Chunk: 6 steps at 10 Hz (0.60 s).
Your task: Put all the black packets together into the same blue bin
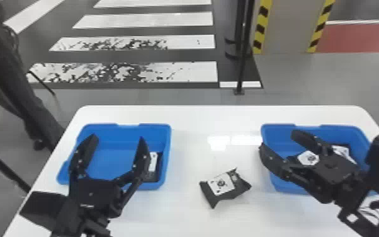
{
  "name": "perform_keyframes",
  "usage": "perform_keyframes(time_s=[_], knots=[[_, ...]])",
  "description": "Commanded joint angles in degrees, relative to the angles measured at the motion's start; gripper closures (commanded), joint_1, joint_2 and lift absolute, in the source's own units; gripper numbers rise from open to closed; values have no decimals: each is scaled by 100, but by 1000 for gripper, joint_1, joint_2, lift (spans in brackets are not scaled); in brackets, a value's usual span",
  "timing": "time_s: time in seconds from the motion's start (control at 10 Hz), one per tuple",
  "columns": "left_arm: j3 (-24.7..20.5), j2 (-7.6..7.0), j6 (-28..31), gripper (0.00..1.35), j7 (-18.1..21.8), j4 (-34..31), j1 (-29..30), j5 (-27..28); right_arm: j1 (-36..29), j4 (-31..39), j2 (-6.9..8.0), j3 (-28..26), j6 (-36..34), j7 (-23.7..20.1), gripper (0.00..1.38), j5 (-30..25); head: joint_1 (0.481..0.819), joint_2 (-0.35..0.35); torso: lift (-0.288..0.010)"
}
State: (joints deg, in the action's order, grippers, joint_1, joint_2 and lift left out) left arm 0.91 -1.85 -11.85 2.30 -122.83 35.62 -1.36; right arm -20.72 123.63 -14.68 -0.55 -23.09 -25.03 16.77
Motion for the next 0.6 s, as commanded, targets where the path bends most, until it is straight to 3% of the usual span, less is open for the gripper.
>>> perform_keyframes(time_s=[0.0, 0.2, 0.5], knots=[[12, 0, 4, 128, 7, 0, -4, -1, 258, -220, -35, 157, -208, -63, 191, -77, 695, 84, -110], [0, 0, 4, 128, -2, 0, -18, -1, 610, -544, -105, 374, -517, -283, 191, -168, 695, 99, -110], [23, 0, 4, 128, -2, 0, -32, -13, 1637, -1837, -289, 1151, -644, -810, 191, -168, 695, 139, -110]])
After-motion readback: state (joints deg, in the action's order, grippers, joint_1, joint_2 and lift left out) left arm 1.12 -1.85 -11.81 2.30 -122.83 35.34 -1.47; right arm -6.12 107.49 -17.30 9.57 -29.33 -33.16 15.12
